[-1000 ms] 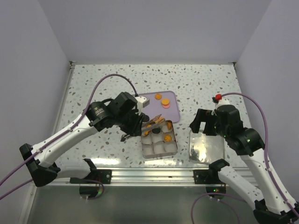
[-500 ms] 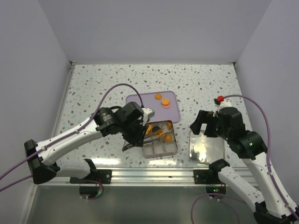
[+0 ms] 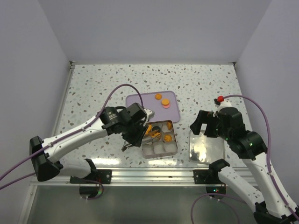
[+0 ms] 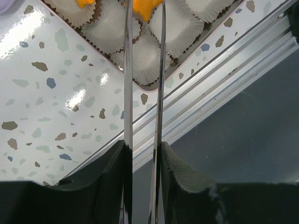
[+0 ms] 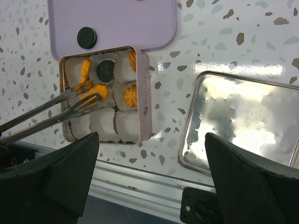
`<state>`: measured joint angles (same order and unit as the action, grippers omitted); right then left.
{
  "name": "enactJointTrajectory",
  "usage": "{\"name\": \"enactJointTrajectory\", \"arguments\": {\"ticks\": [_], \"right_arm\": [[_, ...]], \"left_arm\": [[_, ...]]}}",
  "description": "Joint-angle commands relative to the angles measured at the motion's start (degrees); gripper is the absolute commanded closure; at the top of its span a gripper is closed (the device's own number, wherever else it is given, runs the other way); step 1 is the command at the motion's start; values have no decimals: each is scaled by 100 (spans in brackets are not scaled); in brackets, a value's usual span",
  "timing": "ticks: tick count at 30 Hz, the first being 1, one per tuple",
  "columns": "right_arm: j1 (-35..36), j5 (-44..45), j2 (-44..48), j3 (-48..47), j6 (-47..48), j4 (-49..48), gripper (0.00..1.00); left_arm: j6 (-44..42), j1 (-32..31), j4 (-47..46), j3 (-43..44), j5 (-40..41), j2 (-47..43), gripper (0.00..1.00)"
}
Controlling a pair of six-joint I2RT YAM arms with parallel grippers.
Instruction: Pack the cookies
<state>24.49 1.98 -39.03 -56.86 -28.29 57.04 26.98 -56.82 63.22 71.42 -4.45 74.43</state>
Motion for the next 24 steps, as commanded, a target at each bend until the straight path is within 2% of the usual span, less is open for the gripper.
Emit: {"name": "enactJointTrajectory", "arguments": {"ticks": [1, 6, 14, 24], "right_arm": [[29, -48, -44, -53, 8, -17, 1], [29, -48, -53, -44, 25, -43, 1], [30, -48, -88, -44, 26, -52, 1], [29, -40, -97, -44, 26, -79, 1]], "left_arm": [[53, -40, 41, -14, 84, 18, 88], [62, -40, 6, -58, 128, 80, 84], [79, -40, -38, -75, 304, 150, 64], [62, -40, -29, 65, 366, 194, 58]]}}
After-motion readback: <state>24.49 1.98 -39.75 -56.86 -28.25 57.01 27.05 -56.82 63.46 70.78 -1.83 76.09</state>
